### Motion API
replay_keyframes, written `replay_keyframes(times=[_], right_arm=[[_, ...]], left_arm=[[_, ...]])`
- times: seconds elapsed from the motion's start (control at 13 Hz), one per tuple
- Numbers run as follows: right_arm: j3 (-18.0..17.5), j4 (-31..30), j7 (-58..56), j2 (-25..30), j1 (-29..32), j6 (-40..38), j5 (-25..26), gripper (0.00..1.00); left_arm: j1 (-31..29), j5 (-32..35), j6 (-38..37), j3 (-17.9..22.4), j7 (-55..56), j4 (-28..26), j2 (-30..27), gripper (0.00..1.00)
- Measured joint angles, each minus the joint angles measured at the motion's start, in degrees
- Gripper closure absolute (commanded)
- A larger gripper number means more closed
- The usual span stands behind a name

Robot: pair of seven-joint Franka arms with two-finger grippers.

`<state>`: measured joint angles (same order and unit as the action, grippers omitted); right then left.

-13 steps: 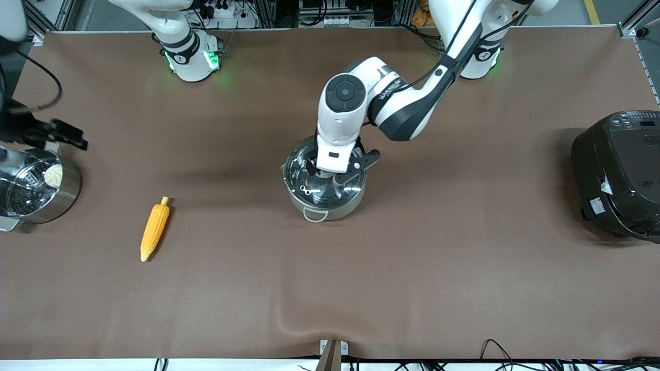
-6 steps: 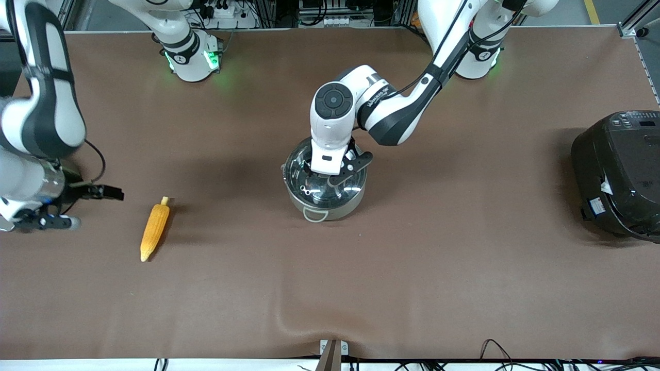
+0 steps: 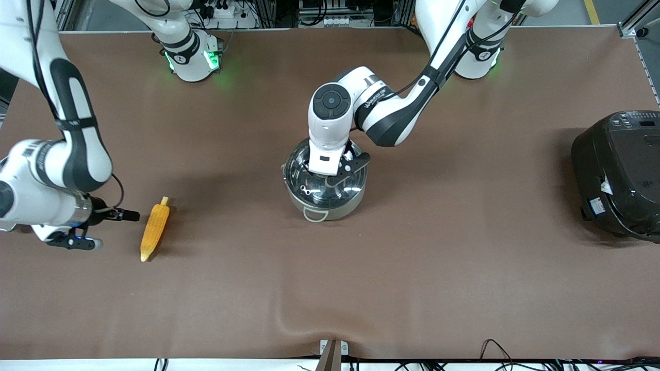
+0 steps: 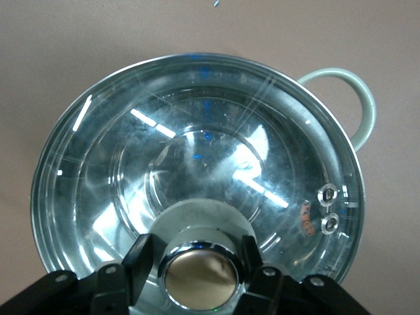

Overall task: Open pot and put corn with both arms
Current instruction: 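Lift the lid with the left gripper while the right gripper reaches the corn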

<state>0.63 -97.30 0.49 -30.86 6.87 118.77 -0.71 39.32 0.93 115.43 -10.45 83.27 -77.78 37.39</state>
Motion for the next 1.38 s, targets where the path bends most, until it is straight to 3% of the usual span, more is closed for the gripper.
replay_keyframes(times=[0.08,0.23,0.69,0.77,0.85,0.92,1.0,1.15,1.38], right_arm=[[-0.04,0.04,0.74,-1.19,-0.03,0.78,-0.03,0.0],[-0.26,0.06,2.8,-2.7,-0.4,2.2,-0.05,0.0],[-0.63,-0.23,7.99,-6.56,-2.42,6.07,-0.06,0.0],[-0.63,-0.25,8.0,-7.11,-2.5,6.22,-0.06,0.22],[-0.62,-0.26,8.0,-7.48,-2.5,6.3,-0.06,0.69],[-0.62,-0.27,8.0,-7.61,-2.5,6.32,-0.06,0.95],[-0.62,-0.27,7.99,-7.63,-2.51,6.32,-0.06,1.0],[-0.62,-0.31,7.95,-7.64,-2.58,6.32,-0.06,1.0],[-0.7,-0.12,6.82,-7.36,-3.69,5.6,0.16,1.0]], left_arm=[[0.03,0.0,0.26,0.0,0.0,0.13,0.01,0.69],[0.06,0.02,0.26,0.01,0.0,0.25,0.06,1.0],[-0.13,1.63,0.15,0.05,0.0,0.99,-1.03,1.0],[-0.47,2.1,-0.61,0.11,0.0,1.21,-2.39,1.0],[-1.3,2.32,-3.03,0.17,-0.64,1.36,-4.38,1.0],[-2.74,2.32,-6.47,0.18,-3.2,1.46,-6.82,1.0],[-4.7,2.32,-10.44,0.2,-7.18,1.5,-9.46,1.0],[-10.08,2.27,-19.01,0.17,-17.87,1.39,-14.08,1.0],[-19.94,2.14,-22.95,0.19,-34.57,-1.82,-17.69,1.0]])
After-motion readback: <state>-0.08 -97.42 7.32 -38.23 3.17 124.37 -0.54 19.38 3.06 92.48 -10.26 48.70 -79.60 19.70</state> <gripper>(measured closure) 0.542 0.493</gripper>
